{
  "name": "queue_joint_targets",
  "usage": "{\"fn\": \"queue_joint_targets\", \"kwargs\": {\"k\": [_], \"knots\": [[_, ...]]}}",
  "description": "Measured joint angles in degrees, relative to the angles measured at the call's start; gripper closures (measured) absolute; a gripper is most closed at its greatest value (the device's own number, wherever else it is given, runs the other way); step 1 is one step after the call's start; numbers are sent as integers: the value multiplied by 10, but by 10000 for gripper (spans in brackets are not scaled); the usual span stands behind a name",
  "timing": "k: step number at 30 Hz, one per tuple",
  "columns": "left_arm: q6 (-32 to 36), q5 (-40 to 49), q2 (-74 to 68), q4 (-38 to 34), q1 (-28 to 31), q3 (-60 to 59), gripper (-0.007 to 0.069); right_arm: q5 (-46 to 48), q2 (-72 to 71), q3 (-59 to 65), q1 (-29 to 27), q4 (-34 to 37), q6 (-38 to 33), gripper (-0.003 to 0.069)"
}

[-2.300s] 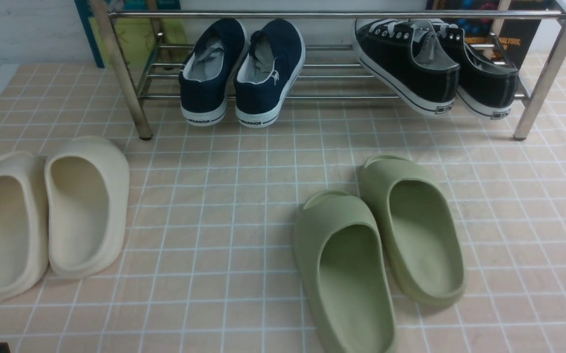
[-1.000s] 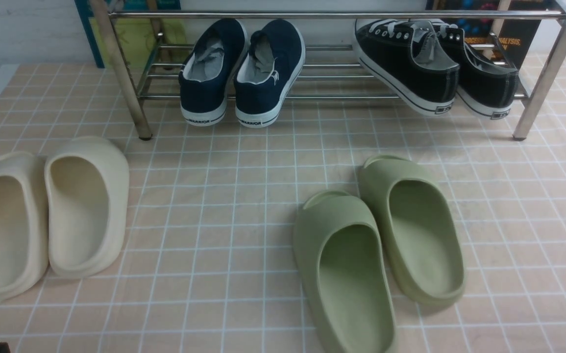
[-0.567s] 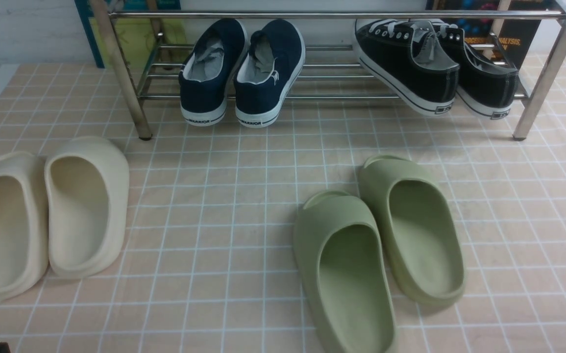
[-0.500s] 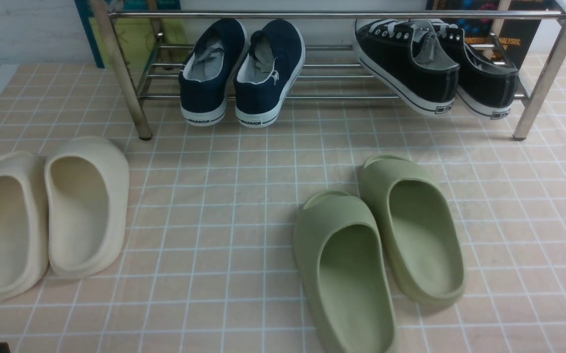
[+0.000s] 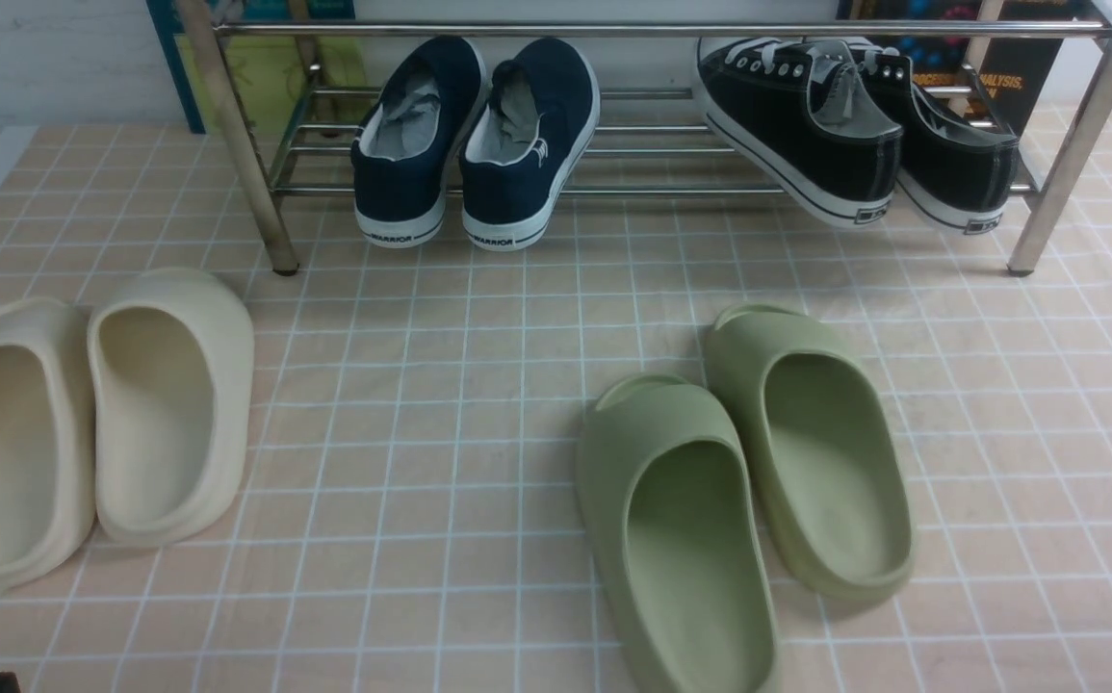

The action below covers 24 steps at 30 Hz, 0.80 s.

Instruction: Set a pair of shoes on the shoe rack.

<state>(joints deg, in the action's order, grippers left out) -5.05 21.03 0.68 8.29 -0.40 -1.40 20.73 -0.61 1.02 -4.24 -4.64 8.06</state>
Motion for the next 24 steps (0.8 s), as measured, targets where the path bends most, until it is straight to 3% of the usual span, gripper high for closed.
{"fn": "queue_joint_targets", "kwargs": {"k": [24], "knots": [[0,0,0,0,0,0,385,0,0,0,0,1,0,610]]}}
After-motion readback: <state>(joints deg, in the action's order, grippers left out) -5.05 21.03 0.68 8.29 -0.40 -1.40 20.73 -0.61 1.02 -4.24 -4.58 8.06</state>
